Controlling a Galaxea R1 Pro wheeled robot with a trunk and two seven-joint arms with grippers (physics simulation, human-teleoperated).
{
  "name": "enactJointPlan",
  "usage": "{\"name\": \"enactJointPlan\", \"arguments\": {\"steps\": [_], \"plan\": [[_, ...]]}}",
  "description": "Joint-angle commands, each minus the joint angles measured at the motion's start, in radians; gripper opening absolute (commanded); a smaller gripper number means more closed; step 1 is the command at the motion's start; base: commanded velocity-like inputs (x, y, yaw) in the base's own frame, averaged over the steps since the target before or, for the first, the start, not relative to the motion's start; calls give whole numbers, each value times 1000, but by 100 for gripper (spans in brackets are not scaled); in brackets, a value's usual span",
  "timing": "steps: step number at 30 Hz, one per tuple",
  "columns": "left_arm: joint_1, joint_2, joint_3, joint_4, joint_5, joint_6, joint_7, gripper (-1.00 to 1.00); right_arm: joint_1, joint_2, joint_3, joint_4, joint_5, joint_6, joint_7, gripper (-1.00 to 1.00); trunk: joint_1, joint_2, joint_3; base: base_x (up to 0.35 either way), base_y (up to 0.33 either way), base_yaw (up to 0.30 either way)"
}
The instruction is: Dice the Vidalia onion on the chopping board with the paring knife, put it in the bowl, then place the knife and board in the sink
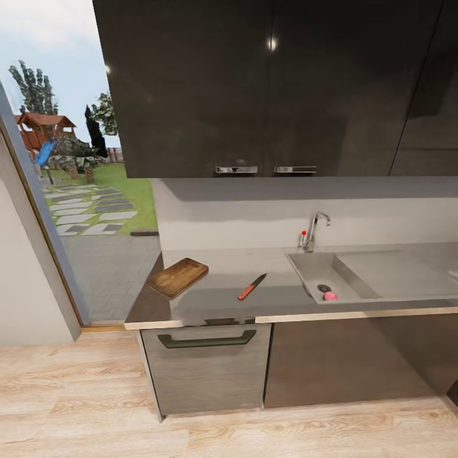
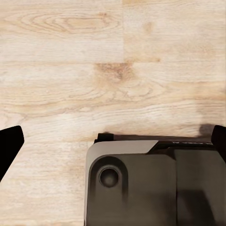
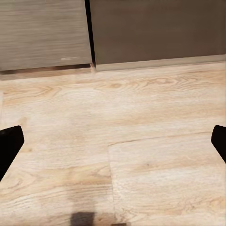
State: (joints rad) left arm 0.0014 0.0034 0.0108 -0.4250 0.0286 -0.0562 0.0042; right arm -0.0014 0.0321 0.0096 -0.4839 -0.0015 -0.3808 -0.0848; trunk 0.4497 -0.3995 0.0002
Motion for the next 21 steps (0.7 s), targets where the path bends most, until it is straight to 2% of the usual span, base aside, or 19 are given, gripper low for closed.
{"name": "enactJointPlan", "arguments": {"steps": [1,16,21], "plan": [[0,0,0,0,3,-3,0,100,0,0,1,1,0,-3,-4,100,0,0,0,0,0,0],[0,2,-2,4,2,-8,-1,100,0,0,2,0,1,-3,-3,100,0,0,0,0,0,0],[0,13,-1,10,2,-8,-1,100,0,0,3,0,3,-4,-3,100,0,0,0,17,0,0]]}}
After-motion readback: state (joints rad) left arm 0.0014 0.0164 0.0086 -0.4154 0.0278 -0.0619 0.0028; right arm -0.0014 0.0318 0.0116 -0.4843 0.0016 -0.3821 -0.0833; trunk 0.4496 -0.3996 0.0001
